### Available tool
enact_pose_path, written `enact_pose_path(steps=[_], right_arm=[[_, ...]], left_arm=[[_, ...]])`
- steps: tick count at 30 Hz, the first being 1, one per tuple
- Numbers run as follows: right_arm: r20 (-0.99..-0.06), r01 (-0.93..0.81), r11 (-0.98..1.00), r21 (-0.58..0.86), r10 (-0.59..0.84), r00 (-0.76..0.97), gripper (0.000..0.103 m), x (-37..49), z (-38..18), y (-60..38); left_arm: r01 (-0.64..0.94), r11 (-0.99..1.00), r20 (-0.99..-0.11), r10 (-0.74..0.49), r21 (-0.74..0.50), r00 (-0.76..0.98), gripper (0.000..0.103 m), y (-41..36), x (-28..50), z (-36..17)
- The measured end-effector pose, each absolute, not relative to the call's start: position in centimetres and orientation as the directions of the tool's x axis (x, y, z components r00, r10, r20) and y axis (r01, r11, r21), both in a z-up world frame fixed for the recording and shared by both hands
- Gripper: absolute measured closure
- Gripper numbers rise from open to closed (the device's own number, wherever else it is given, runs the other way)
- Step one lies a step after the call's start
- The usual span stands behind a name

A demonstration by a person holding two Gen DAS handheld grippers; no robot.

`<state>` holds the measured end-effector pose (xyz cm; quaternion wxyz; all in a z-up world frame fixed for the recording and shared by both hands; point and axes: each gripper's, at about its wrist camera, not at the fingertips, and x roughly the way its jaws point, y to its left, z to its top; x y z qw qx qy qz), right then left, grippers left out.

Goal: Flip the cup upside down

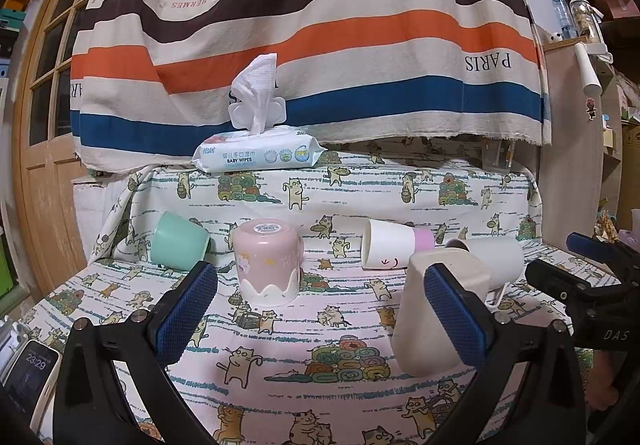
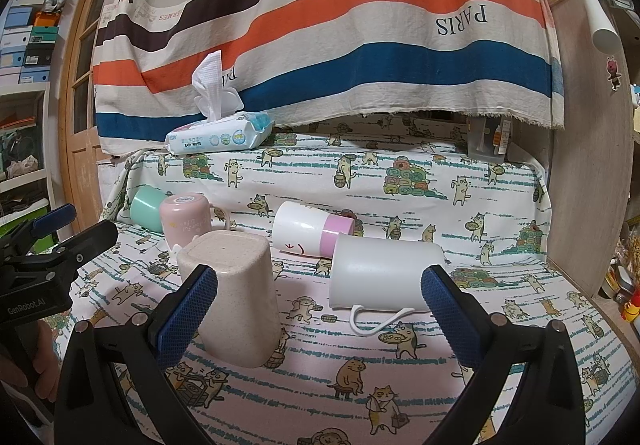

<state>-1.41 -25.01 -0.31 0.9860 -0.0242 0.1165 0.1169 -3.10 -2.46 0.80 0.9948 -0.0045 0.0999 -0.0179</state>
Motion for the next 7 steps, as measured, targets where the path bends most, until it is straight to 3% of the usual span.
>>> enact_pose_path(steps=[7], right_arm=[[-0.236,-0.236,0.971,-0.020,0.225,0.945,0.000,-1.41,-0.28,-25.01]], left_arm=[[0.034,0.999,-0.199,-0.036,-0.013,0.979,0.000,-2.38,-3.06,0.80]])
